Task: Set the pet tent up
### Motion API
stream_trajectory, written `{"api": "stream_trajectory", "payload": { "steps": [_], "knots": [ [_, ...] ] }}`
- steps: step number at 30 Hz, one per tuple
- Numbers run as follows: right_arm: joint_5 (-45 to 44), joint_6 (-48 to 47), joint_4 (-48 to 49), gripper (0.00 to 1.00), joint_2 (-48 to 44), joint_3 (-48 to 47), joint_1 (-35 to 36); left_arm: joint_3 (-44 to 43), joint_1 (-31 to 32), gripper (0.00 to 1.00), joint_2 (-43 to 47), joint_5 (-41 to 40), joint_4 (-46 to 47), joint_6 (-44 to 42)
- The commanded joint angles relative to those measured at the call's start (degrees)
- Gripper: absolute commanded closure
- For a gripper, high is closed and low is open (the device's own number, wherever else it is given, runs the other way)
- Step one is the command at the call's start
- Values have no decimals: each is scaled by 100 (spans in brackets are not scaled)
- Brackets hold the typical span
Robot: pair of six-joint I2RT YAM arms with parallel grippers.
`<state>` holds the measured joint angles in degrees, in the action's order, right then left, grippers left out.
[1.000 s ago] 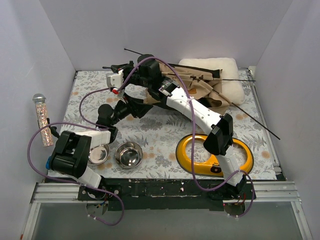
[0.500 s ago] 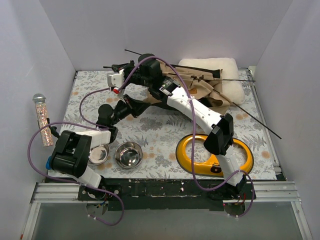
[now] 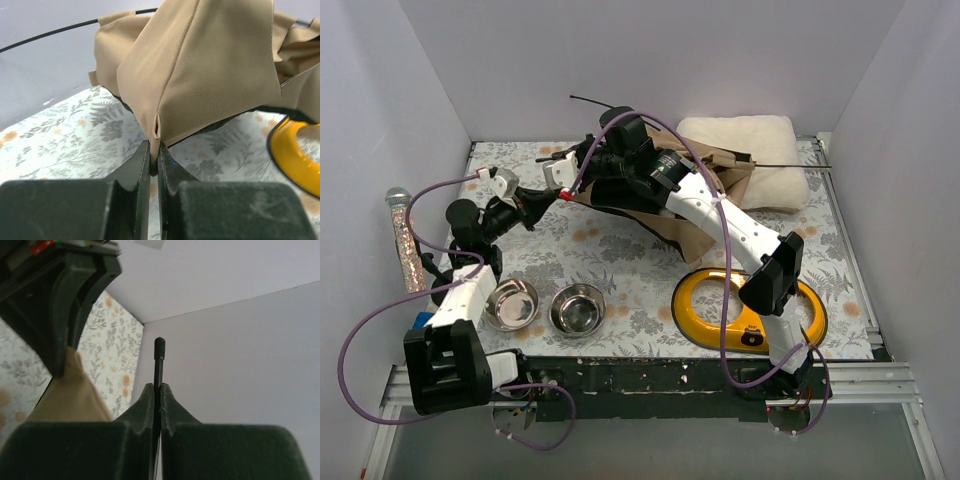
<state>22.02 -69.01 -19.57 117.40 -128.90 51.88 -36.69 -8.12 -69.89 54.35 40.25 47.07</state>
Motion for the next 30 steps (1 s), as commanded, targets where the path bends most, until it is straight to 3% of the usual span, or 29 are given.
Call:
{"api": "stream_trajectory", "payload": {
  "steps": [1, 14, 20, 30],
  "knots": [
    [109, -122, -1135, 99, -341, -188, -90, -304, -356, 100, 300, 374, -1283, -1675],
    [435, 406, -1988, 99, -376, 120, -2, -313, -401, 100, 757, 349, -1871, -2878],
    [286, 511, -1875, 99, -368, 260, 112, -322, -392, 100, 933, 419, -2346, -3546],
    [4, 635, -1805, 99, -253, 234, 156, -286, -401, 100, 1082, 472, -2531, -3696]
  ]
}}
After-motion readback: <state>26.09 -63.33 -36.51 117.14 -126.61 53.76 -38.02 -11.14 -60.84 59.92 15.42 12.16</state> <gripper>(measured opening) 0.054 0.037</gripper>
